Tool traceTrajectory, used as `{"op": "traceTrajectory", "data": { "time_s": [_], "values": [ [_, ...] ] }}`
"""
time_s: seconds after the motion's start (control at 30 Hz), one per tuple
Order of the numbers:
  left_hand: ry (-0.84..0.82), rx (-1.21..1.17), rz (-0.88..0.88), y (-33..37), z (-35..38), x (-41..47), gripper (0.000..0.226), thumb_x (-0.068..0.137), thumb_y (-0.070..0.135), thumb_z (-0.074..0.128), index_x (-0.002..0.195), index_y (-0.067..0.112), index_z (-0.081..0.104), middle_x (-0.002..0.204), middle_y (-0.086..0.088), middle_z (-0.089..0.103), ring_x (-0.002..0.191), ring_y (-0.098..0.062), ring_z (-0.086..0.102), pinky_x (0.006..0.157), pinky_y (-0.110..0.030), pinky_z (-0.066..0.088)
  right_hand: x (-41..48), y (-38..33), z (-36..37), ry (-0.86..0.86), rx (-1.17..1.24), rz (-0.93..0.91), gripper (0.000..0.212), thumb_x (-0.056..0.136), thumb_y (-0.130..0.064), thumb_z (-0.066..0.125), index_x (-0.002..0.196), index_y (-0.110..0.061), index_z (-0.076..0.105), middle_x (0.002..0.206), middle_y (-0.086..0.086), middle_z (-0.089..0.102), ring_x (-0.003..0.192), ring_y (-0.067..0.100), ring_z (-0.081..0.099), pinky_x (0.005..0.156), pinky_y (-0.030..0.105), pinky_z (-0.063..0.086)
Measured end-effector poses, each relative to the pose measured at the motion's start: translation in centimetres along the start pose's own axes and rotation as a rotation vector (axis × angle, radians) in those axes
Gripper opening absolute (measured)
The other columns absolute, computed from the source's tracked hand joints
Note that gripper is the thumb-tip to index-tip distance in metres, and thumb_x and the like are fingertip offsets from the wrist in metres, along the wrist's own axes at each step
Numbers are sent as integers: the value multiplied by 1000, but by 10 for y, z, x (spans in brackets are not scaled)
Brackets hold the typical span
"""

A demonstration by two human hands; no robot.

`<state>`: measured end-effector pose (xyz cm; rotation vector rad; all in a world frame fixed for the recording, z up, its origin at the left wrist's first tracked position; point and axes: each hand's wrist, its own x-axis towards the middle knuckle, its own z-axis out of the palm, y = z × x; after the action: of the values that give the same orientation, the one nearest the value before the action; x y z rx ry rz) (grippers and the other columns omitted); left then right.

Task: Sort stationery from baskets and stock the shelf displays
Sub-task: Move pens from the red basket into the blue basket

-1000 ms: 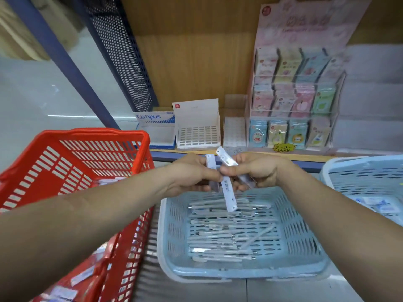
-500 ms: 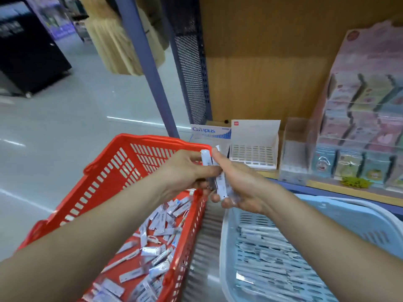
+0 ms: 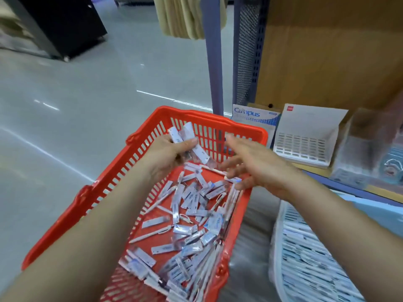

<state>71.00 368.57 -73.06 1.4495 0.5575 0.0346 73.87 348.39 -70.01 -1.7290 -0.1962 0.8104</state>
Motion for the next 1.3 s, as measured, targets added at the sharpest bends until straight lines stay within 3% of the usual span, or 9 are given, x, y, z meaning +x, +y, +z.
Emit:
{"op": "traceTrajectory", "data": {
  "time_s": [0.13, 0.27, 0.43, 0.57, 0.67, 0.83, 1.1, 1.17, 1.3],
  "values": [
    [-8, 688, -178, -70, -28, 20, 22, 77, 17, 81, 82, 1, 68, 77, -14, 70, 64, -20, 64, 58, -26, 50, 5, 39, -16, 396, -472, -359, 9, 94, -28, 57, 92, -29, 66, 91, -9, 64, 83, 9, 61, 80, 38, 53],
    [-45, 1028, -237, -123, -32, 34, 35, 80, 28, 79, 100, 8, 58, 97, -8, 64, 85, -23, 61, 70, -31, 49, 4, 68, -9, 462, -565, -368, 47, 90, -24, 64, 135, -20, 50, 129, 0, 42, 122, 18, 46, 105, 42, 43],
    [27, 1071, -205, -139, -38, 40, 59, 85, 25, 74, 136, 10, 49, 128, -10, 61, 101, -24, 64, 81, -30, 54, -1, 69, -2, 410, -271, -275, 66, 91, -29, 65, 147, -33, 30, 131, -19, 38, 115, -9, 35, 103, 25, 31],
    [159, 906, -1, -115, -27, 30, 44, 96, 17, 59, 138, 18, 51, 136, 0, 58, 83, -6, 59, 58, -9, 46, 0, 73, -5, 238, 71, -237, 66, 91, -29, 64, 143, -47, 28, 124, -25, 56, 112, 9, 62, 92, 38, 54],
    [163, 768, 250, -65, -1, 16, 25, 98, 12, 53, 119, 19, 65, 117, 6, 67, 95, -4, 61, 91, -26, 53, -2, 64, -22, 151, 64, -174, 59, 94, -25, 60, 143, -43, 32, 125, -10, 63, 105, 11, 67, 91, 35, 54],
    [-277, 783, 574, 33, 79, -30, 29, 91, 2, 51, 99, 27, 64, 81, 5, 72, 73, -7, 66, 78, -29, 55, -18, 31, -84, -111, -165, 33, 25, 98, -21, 55, 122, -19, 59, 99, 13, 74, 78, 24, 70, 69, 28, 55],
    [-777, 1280, 567, 45, 208, -70, 25, 88, 6, 52, 101, 19, 70, 81, 4, 73, 62, 2, 60, 64, -16, 47, -61, 80, -178, -369, -506, 358, 21, 99, -24, 53, 114, -12, 62, 97, 13, 74, 74, 18, 70, 62, 22, 52],
    [-895, 1464, 539, 21, 233, -72, 24, 90, 12, 52, 104, 21, 70, 87, 6, 72, 70, 6, 60, 65, -14, 43, -68, 113, -186, -344, -470, 434, 18, 100, -22, 51, 113, -15, 61, 101, 13, 73, 74, 16, 69, 62, 23, 51],
    [-949, 1734, 550, -45, 260, -67, 28, 92, 18, 48, 111, 21, 69, 113, 1, 69, 104, -20, 61, 84, -26, 46, -73, 171, -183, -136, -472, 446, 17, 99, -20, 51, 114, -19, 59, 103, 3, 65, 78, 15, 59, 67, 27, 51]
  ]
}}
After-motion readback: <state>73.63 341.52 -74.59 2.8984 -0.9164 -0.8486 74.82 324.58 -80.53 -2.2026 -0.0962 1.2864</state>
